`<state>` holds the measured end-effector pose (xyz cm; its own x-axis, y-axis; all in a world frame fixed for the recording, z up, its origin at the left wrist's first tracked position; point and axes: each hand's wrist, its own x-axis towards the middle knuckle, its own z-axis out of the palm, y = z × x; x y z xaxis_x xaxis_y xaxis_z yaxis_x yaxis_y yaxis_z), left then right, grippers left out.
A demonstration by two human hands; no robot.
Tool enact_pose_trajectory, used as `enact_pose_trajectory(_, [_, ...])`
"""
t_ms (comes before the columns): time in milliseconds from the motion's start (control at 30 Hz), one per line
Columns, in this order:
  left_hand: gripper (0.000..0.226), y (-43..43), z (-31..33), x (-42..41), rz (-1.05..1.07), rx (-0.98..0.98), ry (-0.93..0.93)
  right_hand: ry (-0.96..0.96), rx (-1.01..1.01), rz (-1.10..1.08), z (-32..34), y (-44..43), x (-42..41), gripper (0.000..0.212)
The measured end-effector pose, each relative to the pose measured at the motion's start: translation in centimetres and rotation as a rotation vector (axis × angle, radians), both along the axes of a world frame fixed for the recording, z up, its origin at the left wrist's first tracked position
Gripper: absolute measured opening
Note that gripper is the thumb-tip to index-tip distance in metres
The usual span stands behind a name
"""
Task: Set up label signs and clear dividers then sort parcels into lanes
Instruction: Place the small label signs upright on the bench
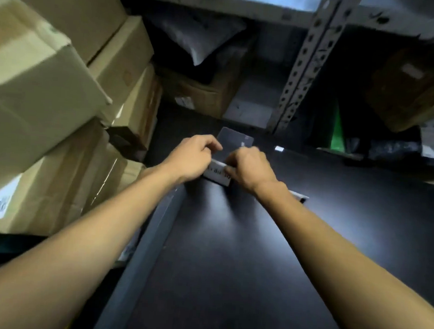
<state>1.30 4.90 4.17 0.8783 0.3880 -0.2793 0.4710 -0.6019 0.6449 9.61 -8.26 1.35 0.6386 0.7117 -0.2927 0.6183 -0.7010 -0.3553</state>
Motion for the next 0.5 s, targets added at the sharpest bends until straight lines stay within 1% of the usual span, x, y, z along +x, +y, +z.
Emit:
enact_pose_trajectory(133, [0.045, 0.1, -0.9, -0.4, 0.013, -0.027, -0.006, -0.088, 0.041, 0.036, 0.1, -0.1, 0.0, 0.015])
enact_pose_trajectory(233, [0.05, 0.2, -0.3, -0.5, 0.009, -0.044, -0.046, -0.1, 0.09, 0.007, 1.4, -0.8, 0.1, 0.017])
enact_pose_trajectory(333, [0.049, 0.2, 1.0, -0.8, 0.013, 0.018, -0.113, -0.099, 0.165, -0.007, 4.2, -1.9, 0.6, 0.015])
enact_pose_trajectory(433, [0.037, -0.2, 3.0, -0.5, 0.063, -0.065, -0.203, -0.045, 0.295, -0.063, 8.0, -3.5, 1.4, 0.013])
enact_pose_trajectory(500, [0.033, -1.1, 4.9, -0.1, 0.121, -0.188, -0.268, -0.012, 0.368, -0.106, 10.4, -5.1, 1.5, 0.013])
